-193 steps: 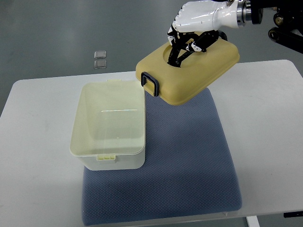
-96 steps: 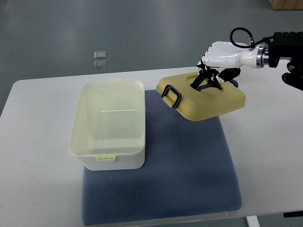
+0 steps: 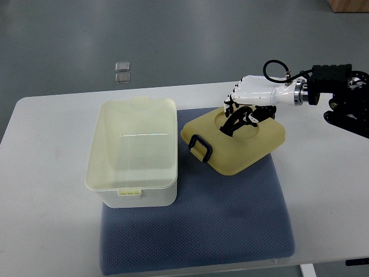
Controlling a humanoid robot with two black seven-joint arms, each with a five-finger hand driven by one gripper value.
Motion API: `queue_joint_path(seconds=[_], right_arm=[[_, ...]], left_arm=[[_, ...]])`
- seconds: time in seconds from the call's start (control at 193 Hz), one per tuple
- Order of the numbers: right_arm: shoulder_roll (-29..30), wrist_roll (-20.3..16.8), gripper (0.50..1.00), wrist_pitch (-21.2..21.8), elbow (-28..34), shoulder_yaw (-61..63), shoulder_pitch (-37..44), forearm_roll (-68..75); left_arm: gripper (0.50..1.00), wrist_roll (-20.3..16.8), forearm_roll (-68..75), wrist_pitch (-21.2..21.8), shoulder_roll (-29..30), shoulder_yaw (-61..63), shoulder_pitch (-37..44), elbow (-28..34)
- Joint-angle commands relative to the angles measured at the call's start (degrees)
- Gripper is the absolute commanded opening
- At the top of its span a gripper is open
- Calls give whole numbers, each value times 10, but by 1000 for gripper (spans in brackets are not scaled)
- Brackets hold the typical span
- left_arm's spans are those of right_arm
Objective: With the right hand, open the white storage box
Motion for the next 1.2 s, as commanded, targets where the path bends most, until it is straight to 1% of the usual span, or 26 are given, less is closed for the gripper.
queue_joint_path(seconds=[0.0, 0.052, 0.119, 0.228, 0.27, 0.322, 0.327, 0.373, 0.394, 0.415, 0.493, 0.539, 0.55, 0.591, 0.695, 0.742, 0.82, 0.877, 0.949, 0.965, 0.975, 0.98, 1.074, 1.115, 1.126, 1.193], right_arm=[[7, 0, 909, -8, 2, 1, -6, 1], [8, 0, 923, -8, 2, 1, -6, 1], [7, 0, 928, -8, 2, 1, -6, 1], [5, 0, 926, 17, 2, 1, -1, 2], [3, 0, 926, 43, 3, 3, 1, 2], [-1, 0, 926, 87, 3, 8, 11, 2], [-1, 0, 926, 97, 3, 11, 13, 2], [-2, 0, 924, 131, 3, 28, 16, 4], [-2, 0, 924, 157, 3, 49, 16, 9], [-2, 0, 924, 166, 2, 57, 16, 12], [-2, 0, 924, 241, 2, 122, 14, 48], [-2, 0, 924, 275, 1, 152, 14, 75], [-2, 0, 924, 291, 0, 166, 13, 91], [-2, 0, 924, 318, -1, 192, 12, 127], [1, 0, 924, 355, -14, 229, 4, 238], [5, 0, 926, 362, -26, 233, -6, 296], [9, -2, 926, 372, -49, 233, -20, 434], [12, -32, 926, 376, -56, 233, -34, 523], [24, -81, 926, 381, -59, 234, -58, 650], [26, -97, 928, 383, -59, 234, -63, 687], [27, -97, 928, 383, -59, 234, -63, 687], [27, -106, 926, 384, -59, 234, -64, 703], [38, -171, 928, 387, -60, 234, -73, 856], [38, -197, 928, 387, -60, 234, -77, 925], [38, -197, 928, 387, -60, 234, -77, 925], [39, -240, 928, 385, -61, 234, -87, 1033]], left_arm=[[1000, 0, 0, 0, 0, 0, 0, 0], [1000, 0, 0, 0, 0, 0, 0, 0], [1000, 0, 0, 0, 0, 0, 0, 0], [1000, 0, 0, 0, 0, 0, 0, 0], [1000, 0, 0, 0, 0, 0, 0, 0], [1000, 0, 0, 0, 0, 0, 0, 0], [1000, 0, 0, 0, 0, 0, 0, 0], [1000, 0, 1, 0, 0, 0, 0, 0], [1000, 0, 0, 0, 0, 0, 0, 0], [1000, 0, 1, 0, 0, 0, 0, 0], [1000, 0, 1, 0, 0, 0, 0, 0], [1000, 0, 0, 0, 0, 0, 0, 0], [1000, 0, 1, 0, 0, 0, 0, 0], [1000, 0, 0, 0, 0, 0, 0, 0], [1000, 0, 1, 0, 0, 0, 0, 0], [1000, 0, 1, 0, 0, 0, 0, 0], [1000, 0, 1, 0, 0, 0, 0, 0], [1000, 0, 0, 0, 0, 0, 0, 0], [1000, 0, 1, 0, 0, 0, 0, 0], [1000, 0, 0, 0, 0, 0, 0, 0], [1000, 0, 0, 0, 0, 0, 0, 0], [1000, 0, 1, 0, 0, 0, 0, 0], [1000, 0, 1, 0, 0, 0, 0, 0], [1000, 0, 0, 0, 0, 0, 0, 0], [1000, 0, 0, 0, 0, 0, 0, 0], [1000, 0, 0, 0, 0, 0, 0, 0]])
